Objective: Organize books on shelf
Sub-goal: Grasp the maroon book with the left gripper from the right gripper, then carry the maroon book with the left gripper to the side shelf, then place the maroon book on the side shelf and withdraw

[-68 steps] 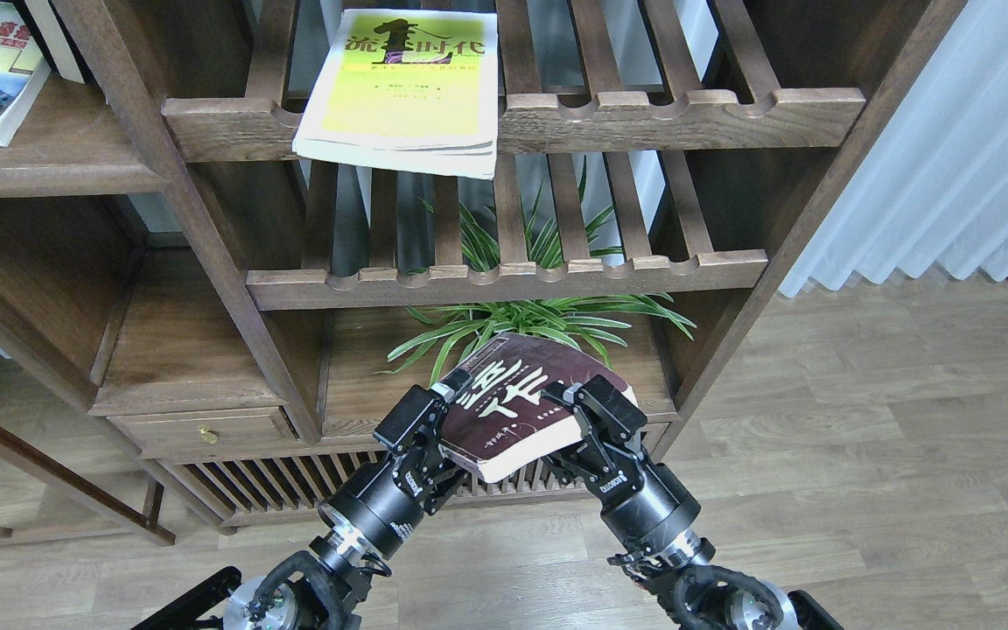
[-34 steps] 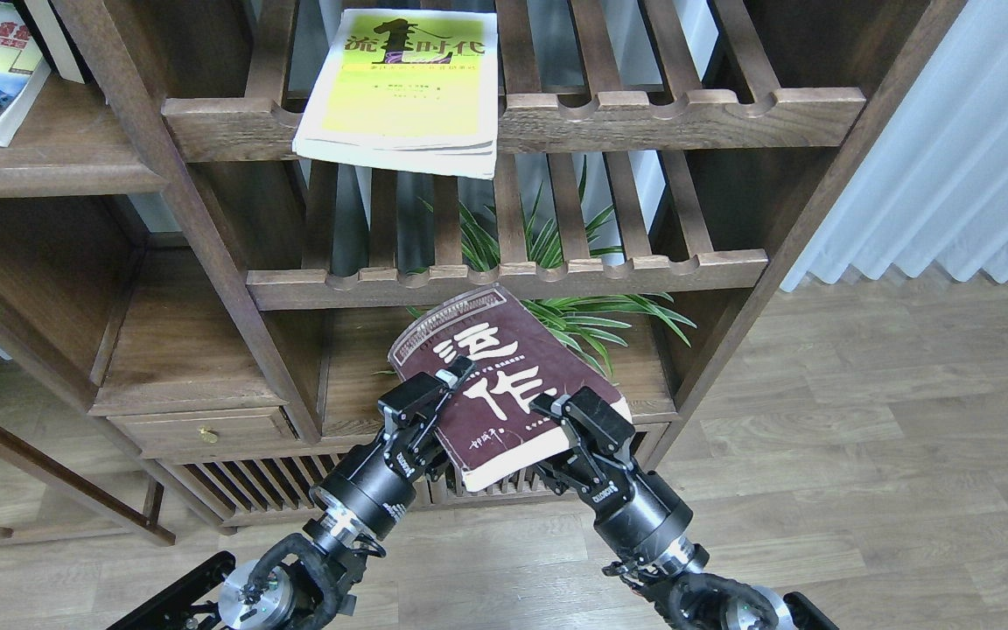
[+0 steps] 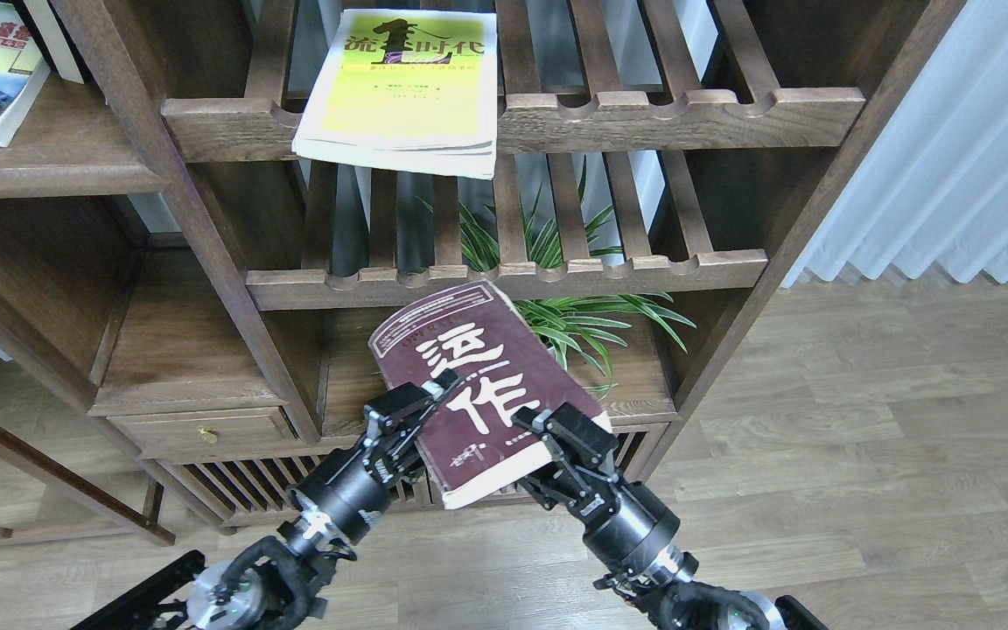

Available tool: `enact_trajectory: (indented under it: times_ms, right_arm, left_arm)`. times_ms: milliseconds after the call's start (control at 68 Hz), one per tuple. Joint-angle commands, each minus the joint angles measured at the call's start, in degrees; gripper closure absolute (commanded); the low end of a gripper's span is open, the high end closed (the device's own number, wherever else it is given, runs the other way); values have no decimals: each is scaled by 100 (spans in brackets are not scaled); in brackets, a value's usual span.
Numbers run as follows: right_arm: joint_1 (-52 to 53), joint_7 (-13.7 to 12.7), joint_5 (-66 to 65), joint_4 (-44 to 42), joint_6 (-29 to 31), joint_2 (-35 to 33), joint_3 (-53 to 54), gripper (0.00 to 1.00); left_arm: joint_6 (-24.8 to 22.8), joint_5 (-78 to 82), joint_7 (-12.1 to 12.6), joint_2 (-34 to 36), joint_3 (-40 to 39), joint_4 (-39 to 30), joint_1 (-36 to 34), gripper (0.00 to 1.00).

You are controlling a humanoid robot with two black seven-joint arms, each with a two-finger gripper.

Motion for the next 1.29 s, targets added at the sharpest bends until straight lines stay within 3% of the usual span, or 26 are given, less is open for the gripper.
enact_trajectory:
  times_ms: [0, 265, 426, 603, 647, 809, 1044, 1279]
  right_arm:
    - [67, 2, -25, -98, -1, 0, 0, 0]
    - [102, 2, -34, -352, -1, 0, 0, 1]
    - [207, 2, -43, -581, -1, 0, 9, 1]
    - [313, 2, -43, -669, -1, 0, 0, 1]
    - [356, 2, -43, -669, -1, 0, 0, 1]
    - [383, 2, -51, -687, -1, 0, 0, 1]
    - [383, 2, -60, -687, -1, 0, 18, 1]
    - [392, 2, -69, -687, -1, 0, 18, 1]
  left_arm:
    - [0, 105, 275, 794, 120, -231, -6, 100]
    - [0, 396, 557, 2640, -29, -653, -41, 99]
    - [0, 431, 917, 3949, -433, -1004, -15, 99]
    - [0, 431, 952, 4943, -1004, -1286, -15, 99]
    - [0, 431, 944, 5441, -1467, -1321, -15, 99]
    - [0, 431, 952, 6287, -2357, -1207, -24, 98]
    - [0, 431, 961, 6798, -3421, -470, -103, 99]
    - [0, 440, 987, 6728, -3211, 15, -850, 99]
